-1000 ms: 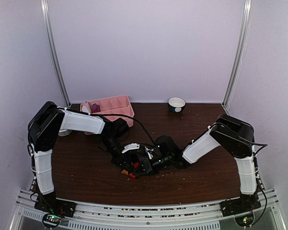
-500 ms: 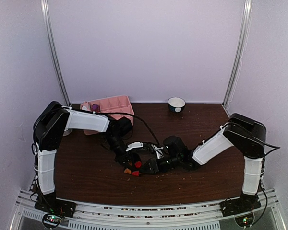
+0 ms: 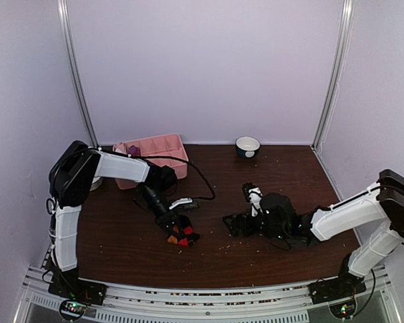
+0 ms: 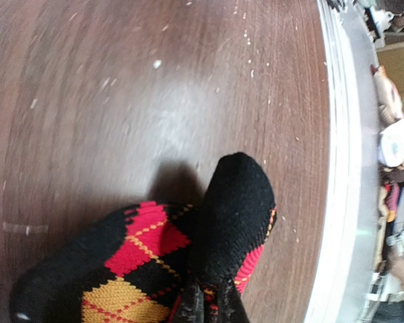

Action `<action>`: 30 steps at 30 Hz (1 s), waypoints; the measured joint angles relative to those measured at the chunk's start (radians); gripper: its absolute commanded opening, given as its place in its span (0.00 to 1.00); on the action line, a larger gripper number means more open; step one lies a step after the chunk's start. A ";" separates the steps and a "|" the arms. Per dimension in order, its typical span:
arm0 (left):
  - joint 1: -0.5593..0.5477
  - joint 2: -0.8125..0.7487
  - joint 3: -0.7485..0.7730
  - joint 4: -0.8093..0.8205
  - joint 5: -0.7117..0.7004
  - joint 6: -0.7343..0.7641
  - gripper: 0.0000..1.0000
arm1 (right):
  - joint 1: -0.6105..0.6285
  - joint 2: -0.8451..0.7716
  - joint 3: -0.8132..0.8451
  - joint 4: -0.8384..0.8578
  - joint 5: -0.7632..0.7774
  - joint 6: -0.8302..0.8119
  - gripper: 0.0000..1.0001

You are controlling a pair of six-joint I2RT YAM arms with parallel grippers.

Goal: Roll the socks
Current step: Roll the sock at the center of the board.

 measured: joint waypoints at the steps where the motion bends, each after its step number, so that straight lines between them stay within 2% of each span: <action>1: 0.011 0.006 0.002 -0.013 0.013 0.002 0.00 | 0.005 -0.034 0.001 -0.012 0.064 -0.009 1.00; 6: 0.029 0.035 0.023 -0.058 0.045 0.011 0.00 | -0.037 -0.094 -0.006 -0.060 0.286 0.081 1.00; 9: 0.031 0.039 0.027 -0.071 0.048 0.016 0.00 | -0.055 -0.097 -0.086 0.036 0.319 0.068 1.00; 11: 0.032 0.047 0.037 -0.081 0.048 0.016 0.00 | 0.005 -0.080 -0.150 0.151 0.306 -0.024 1.00; 14: 0.032 0.064 0.056 -0.098 0.054 0.016 0.00 | 0.140 0.015 -0.122 0.236 0.232 -0.233 0.98; 17: 0.034 0.072 0.062 -0.107 0.061 0.016 0.00 | 0.213 0.101 -0.028 0.241 0.126 -0.396 0.88; 23: 0.034 0.079 0.069 -0.114 0.063 0.015 0.00 | 0.229 0.227 0.155 0.206 -0.100 -0.631 0.74; 30: 0.036 0.088 0.079 -0.127 0.069 0.015 0.00 | 0.232 0.353 0.328 0.087 -0.213 -0.823 0.64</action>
